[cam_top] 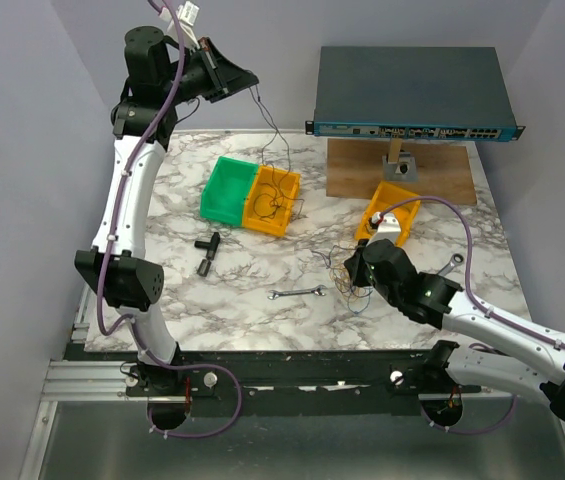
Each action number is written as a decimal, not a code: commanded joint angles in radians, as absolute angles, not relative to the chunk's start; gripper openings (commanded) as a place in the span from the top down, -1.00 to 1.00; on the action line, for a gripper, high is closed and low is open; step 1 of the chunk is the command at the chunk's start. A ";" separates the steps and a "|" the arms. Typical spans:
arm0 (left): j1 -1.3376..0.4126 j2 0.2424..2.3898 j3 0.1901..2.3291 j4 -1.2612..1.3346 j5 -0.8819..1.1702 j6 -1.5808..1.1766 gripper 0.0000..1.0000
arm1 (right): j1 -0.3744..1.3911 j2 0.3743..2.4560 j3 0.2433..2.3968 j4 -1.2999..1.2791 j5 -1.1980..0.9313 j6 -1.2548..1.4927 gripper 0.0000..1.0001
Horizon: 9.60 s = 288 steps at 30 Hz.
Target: Untangle the cables
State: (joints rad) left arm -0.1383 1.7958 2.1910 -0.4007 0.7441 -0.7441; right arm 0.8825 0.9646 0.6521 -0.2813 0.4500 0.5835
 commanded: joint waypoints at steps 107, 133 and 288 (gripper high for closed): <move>-0.459 1.941 1.881 -0.808 -0.056 -0.293 -0.17 | 0.882 0.989 0.652 -0.271 0.357 0.607 0.99; -0.407 2.271 2.074 -0.847 0.027 -0.268 1.00 | 0.882 0.993 0.656 -0.294 0.387 0.604 0.99; -0.786 1.287 1.331 -0.508 0.123 -0.311 1.00 | 0.680 1.015 0.531 0.114 -0.173 0.509 -0.59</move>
State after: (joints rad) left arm -0.7990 1.3853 1.3331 -0.4591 0.0761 -0.3183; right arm 0.6792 0.9524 0.5373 -0.1467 0.0124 0.6163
